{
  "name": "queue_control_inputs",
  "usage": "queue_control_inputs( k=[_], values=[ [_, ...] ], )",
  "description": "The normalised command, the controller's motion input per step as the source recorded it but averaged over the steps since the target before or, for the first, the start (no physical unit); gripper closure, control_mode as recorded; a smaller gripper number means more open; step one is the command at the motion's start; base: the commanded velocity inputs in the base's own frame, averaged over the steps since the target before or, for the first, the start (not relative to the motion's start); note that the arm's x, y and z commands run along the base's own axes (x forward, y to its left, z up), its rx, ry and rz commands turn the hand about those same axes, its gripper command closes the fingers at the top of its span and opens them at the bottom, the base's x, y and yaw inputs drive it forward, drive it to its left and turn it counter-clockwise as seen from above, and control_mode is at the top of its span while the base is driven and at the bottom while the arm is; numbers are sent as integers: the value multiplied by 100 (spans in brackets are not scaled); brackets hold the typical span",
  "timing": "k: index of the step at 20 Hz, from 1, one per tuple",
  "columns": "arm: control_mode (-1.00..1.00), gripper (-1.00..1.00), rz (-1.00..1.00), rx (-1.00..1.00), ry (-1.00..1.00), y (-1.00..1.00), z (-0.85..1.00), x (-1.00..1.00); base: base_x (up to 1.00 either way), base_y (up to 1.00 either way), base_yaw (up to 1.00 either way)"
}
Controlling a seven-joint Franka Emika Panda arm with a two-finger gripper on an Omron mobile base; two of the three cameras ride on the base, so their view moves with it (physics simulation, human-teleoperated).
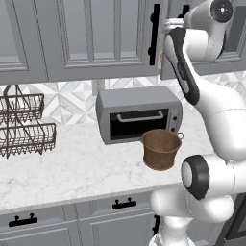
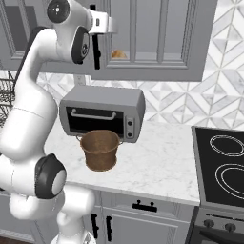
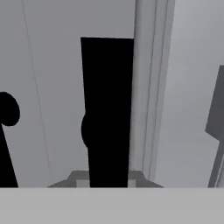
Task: Open the cabinet, pick up the bread from the cabinet and place it in the basket. Then move the basket to the dining counter.
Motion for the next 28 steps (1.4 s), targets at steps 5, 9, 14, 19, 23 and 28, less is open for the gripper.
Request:
queue_control_inputs(
  k=[5, 9, 14, 19, 23, 28],
  values=[
    [-100, 100, -1, 7, 0, -91, -23, -100, 0, 0, 0],
    [-100, 100, 0, 10, 0, -100, -16, -100, 0, 0, 0],
    [-100, 100, 0, 9, 1, -100, -7, -100, 0, 0, 0],
    [-100, 100, 0, 8, 10, -100, -14, -92, 0, 0, 0],
    [-100, 100, -1, 16, 17, -92, -8, -46, 0, 0, 0],
    [-100, -100, -10, 3, 7, -29, -6, -76, 0, 0, 0]
  ],
)
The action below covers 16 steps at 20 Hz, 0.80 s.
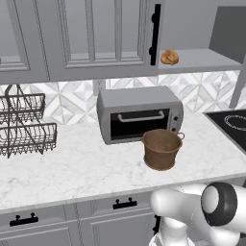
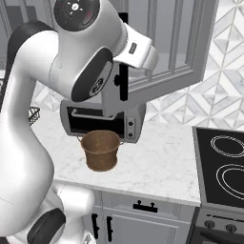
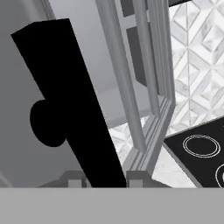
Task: Open the cabinet, pick up the bread from the cabinet and place it in the basket. Then move the basket to the dining counter.
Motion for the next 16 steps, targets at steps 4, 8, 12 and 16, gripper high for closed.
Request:
queue_control_inputs(
  k=[4, 8, 12, 16],
  values=[
    [-100, -100, -10, 0, 0, 0, -1, -64, 0, 0, 0],
    [-100, -100, -10, -9, 0, 34, 1, -70, 0, 0, 0],
    [-100, -100, -9, -50, 11, 100, 0, -33, 0, 0, 0],
    [-100, -100, 0, -77, 36, 100, -13, 0, 0, 0, 0]
  ],
)
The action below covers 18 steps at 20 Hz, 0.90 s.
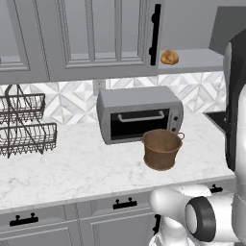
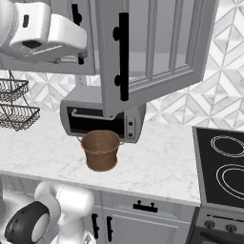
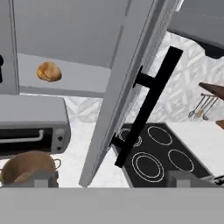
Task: Open the cabinet, pick up the bread from the cabinet and place it in the basket. Then move the basket to the dining counter.
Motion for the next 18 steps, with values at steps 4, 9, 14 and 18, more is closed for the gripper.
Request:
queue_control_inputs(
  k=[4, 9, 14, 18],
  values=[
    [-100, -100, -2, -80, 53, 100, -24, 10, 0, 0, 0],
    [-100, -100, -1, -68, 58, 65, -37, 44, 0, 0, 0],
    [-100, -100, 0, -26, 62, -23, -74, 93, 0, 0, 0],
    [-100, -100, -4, -1, 47, -77, -33, 87, 0, 0, 0]
  ],
)
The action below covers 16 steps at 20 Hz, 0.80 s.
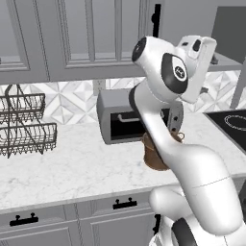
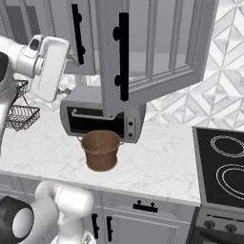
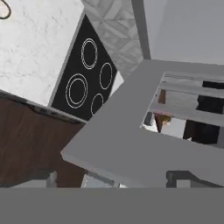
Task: Open the cabinet, pick up the bread from the cabinet and place it in the basket. Then move the basket to the dining counter.
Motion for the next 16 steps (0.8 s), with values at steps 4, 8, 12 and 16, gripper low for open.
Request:
queue_control_inputs(
  k=[4, 8, 12, 16],
  values=[
    [-100, -100, -11, 0, 27, -97, 0, 30, 0, 0, 0],
    [-100, -100, -16, 0, 18, -100, 0, -12, 0, 0, 0],
    [-100, -100, -15, 0, 17, -100, 0, -27, 0, 0, 0],
    [-100, -100, -8, 6, 19, -100, 2, -17, 0, 0, 0]
  ],
)
